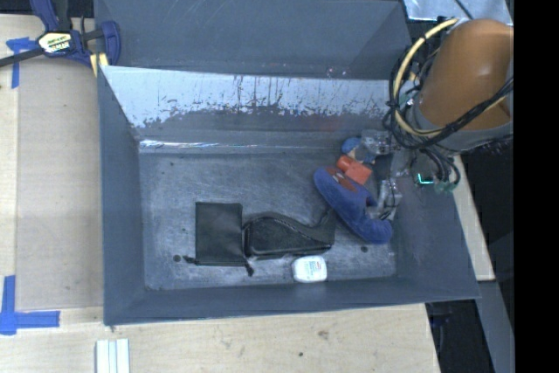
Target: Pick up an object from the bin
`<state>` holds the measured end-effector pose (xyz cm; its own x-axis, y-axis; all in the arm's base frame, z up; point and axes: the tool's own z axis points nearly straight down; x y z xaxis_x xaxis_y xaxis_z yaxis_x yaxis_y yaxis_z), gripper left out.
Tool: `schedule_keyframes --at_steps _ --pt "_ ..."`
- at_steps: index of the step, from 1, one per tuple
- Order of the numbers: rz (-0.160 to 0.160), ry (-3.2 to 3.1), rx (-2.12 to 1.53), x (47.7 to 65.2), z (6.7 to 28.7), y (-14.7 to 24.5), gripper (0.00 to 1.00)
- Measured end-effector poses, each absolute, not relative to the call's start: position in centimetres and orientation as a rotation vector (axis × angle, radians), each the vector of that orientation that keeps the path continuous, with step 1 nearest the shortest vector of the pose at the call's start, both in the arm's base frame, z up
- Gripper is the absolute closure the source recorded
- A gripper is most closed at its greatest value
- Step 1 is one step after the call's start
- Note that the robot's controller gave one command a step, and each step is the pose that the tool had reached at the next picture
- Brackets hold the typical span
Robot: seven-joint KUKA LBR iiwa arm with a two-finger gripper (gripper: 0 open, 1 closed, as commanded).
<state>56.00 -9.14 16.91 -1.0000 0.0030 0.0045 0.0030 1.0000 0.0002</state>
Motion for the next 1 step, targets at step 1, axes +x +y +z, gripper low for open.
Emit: schedule_keyframes --at_steps 1 --pt "-0.002 -3.140 -0.011 53.55 7.90 -12.07 0.00"
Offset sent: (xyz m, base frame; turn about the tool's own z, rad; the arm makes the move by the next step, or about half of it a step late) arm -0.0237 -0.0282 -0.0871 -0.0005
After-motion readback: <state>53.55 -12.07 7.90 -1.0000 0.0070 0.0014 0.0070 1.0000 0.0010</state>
